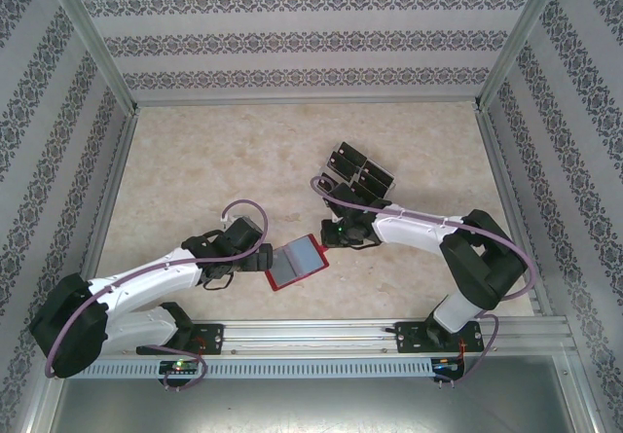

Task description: Put the credit cards into the card holder

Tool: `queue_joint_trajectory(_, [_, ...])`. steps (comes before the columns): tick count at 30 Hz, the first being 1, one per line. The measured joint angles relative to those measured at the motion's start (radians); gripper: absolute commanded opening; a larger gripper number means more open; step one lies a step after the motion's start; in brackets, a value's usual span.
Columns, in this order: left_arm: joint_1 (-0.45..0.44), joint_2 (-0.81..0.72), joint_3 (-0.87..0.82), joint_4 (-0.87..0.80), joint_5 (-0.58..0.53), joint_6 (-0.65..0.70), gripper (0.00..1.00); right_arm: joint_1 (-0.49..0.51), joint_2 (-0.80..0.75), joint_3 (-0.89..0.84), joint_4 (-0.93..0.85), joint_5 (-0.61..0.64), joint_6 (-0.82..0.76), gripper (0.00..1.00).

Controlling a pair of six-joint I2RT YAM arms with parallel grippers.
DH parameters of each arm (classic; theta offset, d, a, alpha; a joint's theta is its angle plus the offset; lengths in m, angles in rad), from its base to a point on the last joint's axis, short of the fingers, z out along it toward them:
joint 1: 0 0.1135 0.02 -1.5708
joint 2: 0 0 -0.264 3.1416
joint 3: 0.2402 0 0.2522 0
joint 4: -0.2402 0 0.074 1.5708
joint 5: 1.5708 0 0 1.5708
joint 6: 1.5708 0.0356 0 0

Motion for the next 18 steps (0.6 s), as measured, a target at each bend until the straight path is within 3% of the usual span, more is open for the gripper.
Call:
queue_joint_trajectory(7, [0.0, 0.0, 0.0, 0.0, 0.0, 0.001, 1.0, -0.001, -0.008, -0.023, 0.026, 0.07, 0.086, 0.0])
queue_joint_trajectory(18, [0.0, 0.008, 0.008, 0.001, 0.003, 0.002, 1.0, -0.02, -0.162, -0.235, 0.106, 0.216, 0.356, 0.0])
